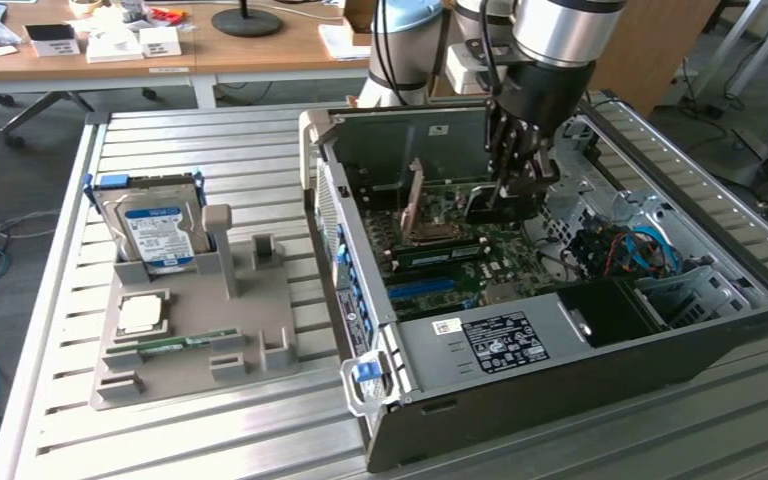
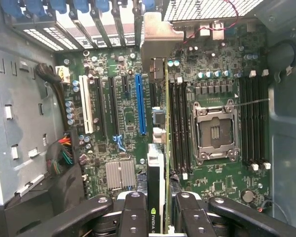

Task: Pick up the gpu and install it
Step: 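Insert the gpu into the slot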

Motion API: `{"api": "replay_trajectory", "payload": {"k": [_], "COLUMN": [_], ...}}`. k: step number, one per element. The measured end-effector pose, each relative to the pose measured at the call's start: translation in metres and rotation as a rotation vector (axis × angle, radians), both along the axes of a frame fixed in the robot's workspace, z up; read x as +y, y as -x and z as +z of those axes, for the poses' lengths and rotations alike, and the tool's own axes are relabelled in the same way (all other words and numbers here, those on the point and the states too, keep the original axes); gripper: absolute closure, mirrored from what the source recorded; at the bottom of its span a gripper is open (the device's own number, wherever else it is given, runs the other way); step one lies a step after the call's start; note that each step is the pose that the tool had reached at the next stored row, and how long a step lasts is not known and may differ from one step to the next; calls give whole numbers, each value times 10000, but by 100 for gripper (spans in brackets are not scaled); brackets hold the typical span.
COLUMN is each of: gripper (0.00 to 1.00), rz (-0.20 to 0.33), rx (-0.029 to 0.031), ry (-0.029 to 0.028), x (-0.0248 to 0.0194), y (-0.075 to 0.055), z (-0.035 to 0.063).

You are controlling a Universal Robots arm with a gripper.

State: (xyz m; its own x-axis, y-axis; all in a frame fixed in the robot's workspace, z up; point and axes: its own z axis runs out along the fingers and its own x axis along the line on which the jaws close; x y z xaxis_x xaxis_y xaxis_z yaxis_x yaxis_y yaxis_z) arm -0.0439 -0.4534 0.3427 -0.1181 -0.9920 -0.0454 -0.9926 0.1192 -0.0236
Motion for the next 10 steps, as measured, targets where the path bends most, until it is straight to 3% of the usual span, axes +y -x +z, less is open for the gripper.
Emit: {"api": "replay_trajectory", "payload": {"k": [10], "gripper": [73], "rz": [7], "rx": [75], "ry": [-2], "x": [2], "y": [-4], "z": [-14]}}
